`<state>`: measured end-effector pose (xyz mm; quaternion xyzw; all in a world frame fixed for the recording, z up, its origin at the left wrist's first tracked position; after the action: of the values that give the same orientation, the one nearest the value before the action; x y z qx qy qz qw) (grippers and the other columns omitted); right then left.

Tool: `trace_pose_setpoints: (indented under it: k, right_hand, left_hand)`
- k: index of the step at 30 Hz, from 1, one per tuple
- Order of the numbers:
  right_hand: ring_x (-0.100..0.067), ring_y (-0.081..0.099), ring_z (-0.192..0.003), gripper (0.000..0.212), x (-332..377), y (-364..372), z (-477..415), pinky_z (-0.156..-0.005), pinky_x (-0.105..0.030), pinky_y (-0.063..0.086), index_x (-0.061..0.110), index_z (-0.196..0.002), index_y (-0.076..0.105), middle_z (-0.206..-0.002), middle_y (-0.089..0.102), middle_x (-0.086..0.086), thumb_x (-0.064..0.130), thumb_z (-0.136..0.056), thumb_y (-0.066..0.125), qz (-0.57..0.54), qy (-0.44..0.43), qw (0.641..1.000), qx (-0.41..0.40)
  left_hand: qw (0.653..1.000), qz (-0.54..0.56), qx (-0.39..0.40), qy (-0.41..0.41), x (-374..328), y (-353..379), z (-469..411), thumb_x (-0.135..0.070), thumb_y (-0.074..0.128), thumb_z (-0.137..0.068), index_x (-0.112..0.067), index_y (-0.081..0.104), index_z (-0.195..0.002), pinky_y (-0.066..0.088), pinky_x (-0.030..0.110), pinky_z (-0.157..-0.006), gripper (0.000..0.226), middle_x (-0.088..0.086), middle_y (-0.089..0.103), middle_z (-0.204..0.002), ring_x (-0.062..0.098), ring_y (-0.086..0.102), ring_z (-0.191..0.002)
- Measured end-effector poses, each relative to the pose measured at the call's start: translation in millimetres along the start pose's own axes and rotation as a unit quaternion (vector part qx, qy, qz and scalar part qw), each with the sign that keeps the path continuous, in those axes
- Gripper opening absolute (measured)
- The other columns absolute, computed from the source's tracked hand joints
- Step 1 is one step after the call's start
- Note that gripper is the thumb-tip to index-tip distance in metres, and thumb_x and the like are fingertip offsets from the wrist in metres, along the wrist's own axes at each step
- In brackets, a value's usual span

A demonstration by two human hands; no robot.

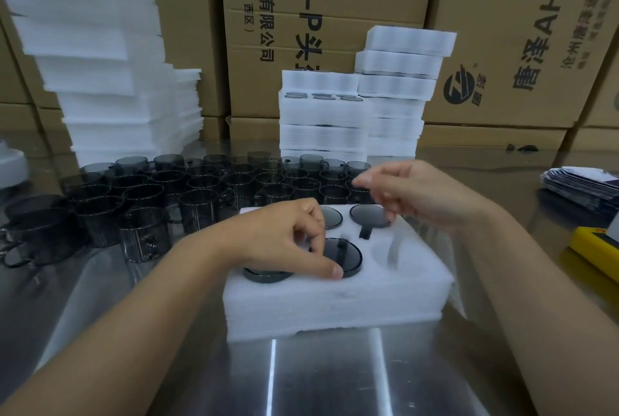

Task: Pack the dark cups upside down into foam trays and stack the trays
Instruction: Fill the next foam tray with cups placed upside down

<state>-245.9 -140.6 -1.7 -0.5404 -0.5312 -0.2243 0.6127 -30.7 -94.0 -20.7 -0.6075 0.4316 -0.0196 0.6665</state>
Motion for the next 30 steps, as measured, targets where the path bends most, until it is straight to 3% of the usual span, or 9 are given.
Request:
trace_pose_setpoints:
  k: [4,6,10,13,16,20,23,25,30]
  right_hand:
    - [-0.006,0.045,-0.046,0.012,-12,-11,-6,-0.049,-0.019,0.046,0.014,-0.088,0.073,-0.065,0.056,0.005,0.025,-0.087,0.068,-0.082,0.009,0.976,-0.204]
    - [-0.007,0.046,-0.049,0.012,-21,-17,-7,-0.051,-0.02,0.049,0.013,-0.096,0.072,-0.074,0.058,0.002,0.019,-0.091,0.063,-0.087,0.043,0.959,-0.267]
    - [-0.009,0.054,-0.076,0.026,-38,-23,-9,-0.078,-0.024,0.048,0.018,-0.109,0.068,-0.106,0.065,0.001,0.007,-0.092,0.052,0.108,0.076,0.933,-0.335]
    - [-0.015,0.05,-0.114,0.043,-48,-17,-9,-0.093,-0.021,0.034,0.019,-0.126,0.06,-0.135,0.05,-0.001,0.0,-0.09,0.048,0.291,0.049,0.912,-0.286]
    - [-0.018,0.041,-0.13,0.051,-54,-5,-16,-0.105,-0.026,0.033,0.02,-0.137,0.05,-0.147,0.038,0.001,-0.003,-0.092,0.044,0.328,-0.006,0.917,-0.229]
    - [-0.015,0.029,-0.14,0.061,-64,6,-12,-0.111,-0.034,0.03,0.027,-0.151,0.027,-0.16,0.013,0.01,0.006,-0.097,0.046,0.39,-0.03,0.915,-0.099]
    - [-0.01,0.024,-0.14,0.059,-70,11,-27,-0.115,-0.034,0.023,0.024,-0.153,0.02,-0.16,0.013,0.009,0.024,-0.101,0.048,0.429,-0.043,0.902,-0.035]
    - [-0.019,0.033,-0.139,0.049,-80,7,-35,-0.115,-0.033,0.025,0.011,-0.148,0.032,-0.155,0.031,-0.005,0.03,-0.103,0.04,0.466,-0.066,0.882,-0.03]
    - [-0.017,0.051,-0.1,0.033,-75,11,-33,-0.084,-0.029,0.038,0.021,-0.134,0.046,-0.113,0.047,0.002,0.024,-0.101,0.043,0.467,-0.047,0.875,-0.115]
  left_hand:
    - [1.0,-0.021,0.017,-0.007,-2,-2,1,-0.049,0.078,-0.07,-0.025,0.063,-0.059,0.039,0.021,-0.069,0.031,-0.021,0.043,-0.086,0.005,0.048,-0.077]
    - [0.998,-0.041,0.037,-0.017,-4,-5,3,-0.052,0.077,-0.068,-0.021,0.061,-0.06,0.041,0.028,-0.072,0.036,-0.02,0.043,-0.081,0.007,0.047,-0.075]
    - [0.992,-0.075,0.083,-0.062,-5,-16,12,-0.068,0.068,-0.05,-0.018,0.059,-0.057,0.042,0.029,-0.07,0.051,-0.018,0.046,-0.075,0.001,0.047,-0.066]
    - [0.989,-0.075,0.104,-0.073,-3,-20,15,-0.068,0.069,-0.047,-0.02,0.063,-0.057,0.035,0.02,-0.066,0.049,-0.02,0.048,-0.071,-0.003,0.046,-0.061]
    - [0.995,-0.029,0.083,-0.054,-1,-22,14,-0.068,0.069,-0.053,-0.027,0.072,-0.072,0.035,0.02,-0.064,0.046,-0.016,0.05,-0.068,0.001,0.046,-0.062]
    - [0.996,0.032,-0.08,-0.023,8,-18,3,-0.053,0.072,-0.075,-0.043,0.068,-0.095,0.038,0.01,-0.068,0.023,-0.02,0.058,-0.082,-0.005,0.054,-0.075]
    - [0.996,-0.05,-0.064,-0.048,14,-10,-3,-0.056,0.062,-0.081,-0.048,0.05,-0.125,0.034,0.007,-0.088,0.047,-0.024,0.049,-0.123,-0.009,0.046,-0.109]
    - [0.992,-0.075,-0.024,-0.097,19,-7,-4,-0.065,0.055,-0.08,-0.045,0.037,-0.139,0.034,0.022,-0.103,0.065,-0.021,0.038,-0.142,0.002,0.041,-0.12]
    - [0.987,-0.092,-0.002,-0.132,23,-9,-5,-0.069,0.049,-0.081,-0.047,0.036,-0.138,0.035,0.034,-0.105,0.063,-0.018,0.036,-0.142,0.011,0.042,-0.122]
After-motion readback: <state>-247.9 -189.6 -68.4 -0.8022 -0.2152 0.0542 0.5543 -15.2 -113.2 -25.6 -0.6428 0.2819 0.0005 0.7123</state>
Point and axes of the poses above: each hand's wrist, its own z-axis away from the middle knuckle, its own y-axis out of the palm, x = y × z, the point moved 2 cm from there along -z, towards the middle knuckle
